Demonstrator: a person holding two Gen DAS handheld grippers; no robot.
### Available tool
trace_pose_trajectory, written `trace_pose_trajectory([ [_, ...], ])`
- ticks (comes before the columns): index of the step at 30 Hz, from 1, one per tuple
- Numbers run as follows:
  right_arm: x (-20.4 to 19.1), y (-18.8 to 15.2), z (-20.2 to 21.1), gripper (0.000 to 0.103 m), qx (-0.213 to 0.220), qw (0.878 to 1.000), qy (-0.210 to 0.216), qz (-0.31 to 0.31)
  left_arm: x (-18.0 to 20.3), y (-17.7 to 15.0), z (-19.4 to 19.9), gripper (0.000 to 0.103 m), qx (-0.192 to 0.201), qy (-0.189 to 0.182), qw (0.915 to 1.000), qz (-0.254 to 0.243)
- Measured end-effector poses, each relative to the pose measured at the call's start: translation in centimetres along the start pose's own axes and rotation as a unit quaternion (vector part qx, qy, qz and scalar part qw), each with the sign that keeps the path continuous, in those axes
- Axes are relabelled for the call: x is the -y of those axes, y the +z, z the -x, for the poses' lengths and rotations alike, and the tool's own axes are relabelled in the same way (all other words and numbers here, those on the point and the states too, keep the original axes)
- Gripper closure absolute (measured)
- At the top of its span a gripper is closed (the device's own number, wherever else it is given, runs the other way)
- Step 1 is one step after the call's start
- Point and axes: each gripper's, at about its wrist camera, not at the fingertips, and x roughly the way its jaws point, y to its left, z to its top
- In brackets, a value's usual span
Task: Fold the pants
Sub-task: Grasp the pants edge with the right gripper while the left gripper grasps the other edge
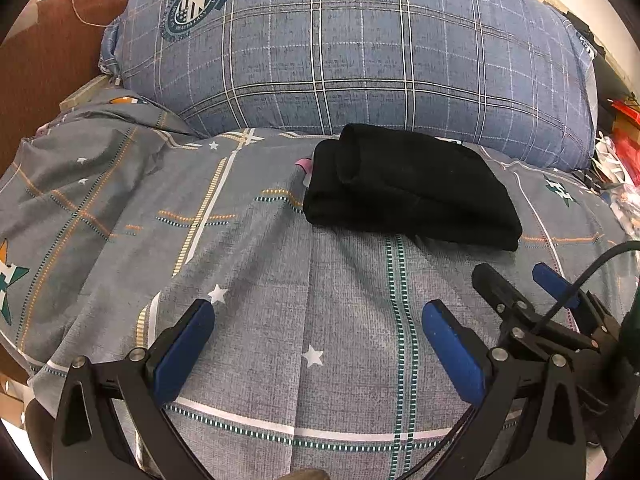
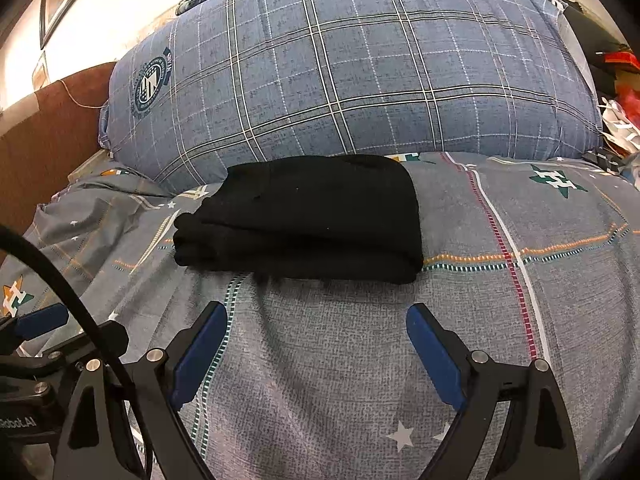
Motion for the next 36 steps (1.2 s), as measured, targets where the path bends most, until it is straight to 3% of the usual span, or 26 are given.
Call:
trace_pose_trajectory([
  [4,1.3,0.7,0.5,0.009,0.006,1.0,0.002,-0.023,-1.5,1.8,-0.7,0.0,-0.002,-0.034,0.9992,0.019],
  [9,5.2,4.1,0.5,0.009,0.003,0.995,0.012,-0.095,-3.3,5.8,-3.0,0.003,-0.02,-0.075,0.9963,0.034],
  [14,9.6,7.3,-3.5,0.009,-0.035,0.983,0.048,-0.173,-3.4,9.2,-6.6,0.035,-0.051,-0.098,0.9928,0.046],
  [20,12.5,7.7,-9.0,0.026,-0.076,0.958,0.102,-0.256,-3.0,11.2,-12.1,0.037,-0.101,-0.137,0.9832,0.064],
  [25,10.6,7.3,-10.4,0.037,-0.076,0.958,0.142,-0.237,-1.7,11.8,-14.3,0.037,-0.125,-0.165,0.9764,0.062],
  [27,10.0,7.3,-10.5,0.037,-0.069,0.963,0.131,-0.224,-1.1,12.2,-14.3,0.056,-0.122,-0.156,0.9788,0.053],
  [28,9.9,7.2,-10.4,0.036,-0.067,0.963,0.132,-0.225,-1.0,12.4,-14.2,0.072,-0.12,-0.145,0.9809,0.049],
  [29,10.0,7.1,-10.4,0.035,-0.065,0.962,0.134,-0.229,-1.0,12.6,-14.0,0.077,-0.119,-0.138,0.9821,0.046],
  [33,10.6,6.7,-10.3,0.033,-0.058,0.955,0.143,-0.252,-2.3,13.0,-13.6,0.083,-0.12,-0.164,0.9765,0.072],
  [36,10.7,6.7,-10.2,0.032,-0.054,0.952,0.151,-0.26,-3.2,13.0,-13.1,0.084,-0.111,-0.157,0.978,0.08],
])
